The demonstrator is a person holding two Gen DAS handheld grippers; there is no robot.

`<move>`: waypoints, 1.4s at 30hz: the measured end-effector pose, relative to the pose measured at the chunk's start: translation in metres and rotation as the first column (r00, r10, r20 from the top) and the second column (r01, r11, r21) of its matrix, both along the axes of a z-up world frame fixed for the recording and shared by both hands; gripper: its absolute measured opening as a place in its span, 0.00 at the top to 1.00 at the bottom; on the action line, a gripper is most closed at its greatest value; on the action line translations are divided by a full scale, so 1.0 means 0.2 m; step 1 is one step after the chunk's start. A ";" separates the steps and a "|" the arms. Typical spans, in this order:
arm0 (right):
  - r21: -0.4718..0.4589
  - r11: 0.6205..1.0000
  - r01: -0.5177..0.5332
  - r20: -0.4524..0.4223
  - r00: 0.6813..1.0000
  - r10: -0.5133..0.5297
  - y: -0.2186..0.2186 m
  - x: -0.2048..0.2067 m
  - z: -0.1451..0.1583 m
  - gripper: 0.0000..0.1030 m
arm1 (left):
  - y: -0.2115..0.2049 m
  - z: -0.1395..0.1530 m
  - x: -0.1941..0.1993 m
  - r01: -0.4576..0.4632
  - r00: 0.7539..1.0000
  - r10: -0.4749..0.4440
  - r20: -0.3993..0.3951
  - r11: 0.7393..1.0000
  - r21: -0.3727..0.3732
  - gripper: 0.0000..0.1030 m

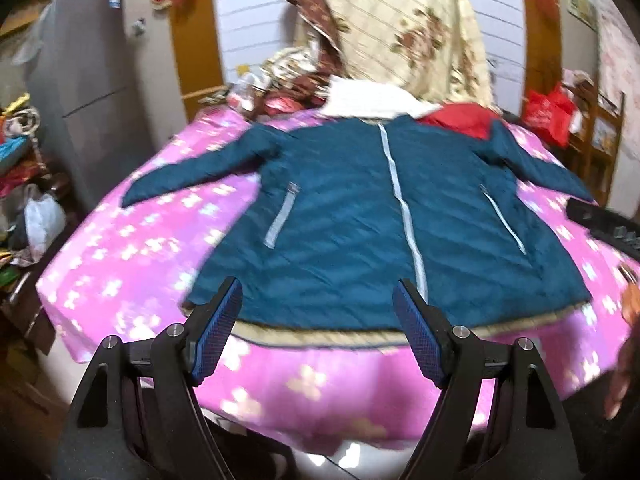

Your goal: Fold large clothes

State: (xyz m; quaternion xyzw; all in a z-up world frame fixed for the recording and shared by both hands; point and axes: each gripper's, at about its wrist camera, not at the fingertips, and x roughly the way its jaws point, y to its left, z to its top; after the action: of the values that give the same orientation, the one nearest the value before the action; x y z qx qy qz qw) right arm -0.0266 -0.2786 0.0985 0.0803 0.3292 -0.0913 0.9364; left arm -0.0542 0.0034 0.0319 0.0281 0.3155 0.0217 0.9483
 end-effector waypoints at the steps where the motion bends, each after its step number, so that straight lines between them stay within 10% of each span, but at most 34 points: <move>1: 0.004 1.000 -0.003 0.023 1.000 0.003 0.02 0.00 0.04 0.07 | 0.02 0.01 0.01 -0.009 1.000 0.009 0.006 1.000 0.004 0.24; 16: -0.010 0.997 -0.070 -0.195 0.979 0.067 0.11 0.11 -0.21 0.07 | 0.10 -0.01 0.25 -0.088 0.993 0.085 -0.086 0.996 -0.033 0.24; 26: -0.016 1.000 -0.007 -0.116 0.993 0.006 0.05 0.08 -0.24 0.14 | 0.03 -0.11 0.27 -0.077 0.987 0.073 -0.142 0.997 -0.023 0.24; 31: 0.089 0.996 0.033 -0.182 0.983 -0.016 -0.04 0.13 -0.31 0.18 | -0.03 -0.13 0.27 -0.038 0.988 0.036 -0.152 0.999 -0.010 0.24; 42: 0.018 0.999 -0.036 -0.241 0.970 0.040 0.04 0.15 -0.35 0.18 | -0.02 -0.19 0.29 0.000 0.979 -0.009 -0.205 0.999 -0.040 0.24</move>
State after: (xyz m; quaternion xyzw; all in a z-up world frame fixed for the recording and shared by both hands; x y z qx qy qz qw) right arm 0.0042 -0.2714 0.0276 0.0684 0.4427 -0.0803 0.8904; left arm 0.0042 -0.0015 -0.0060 0.0123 0.4120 0.0104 0.9111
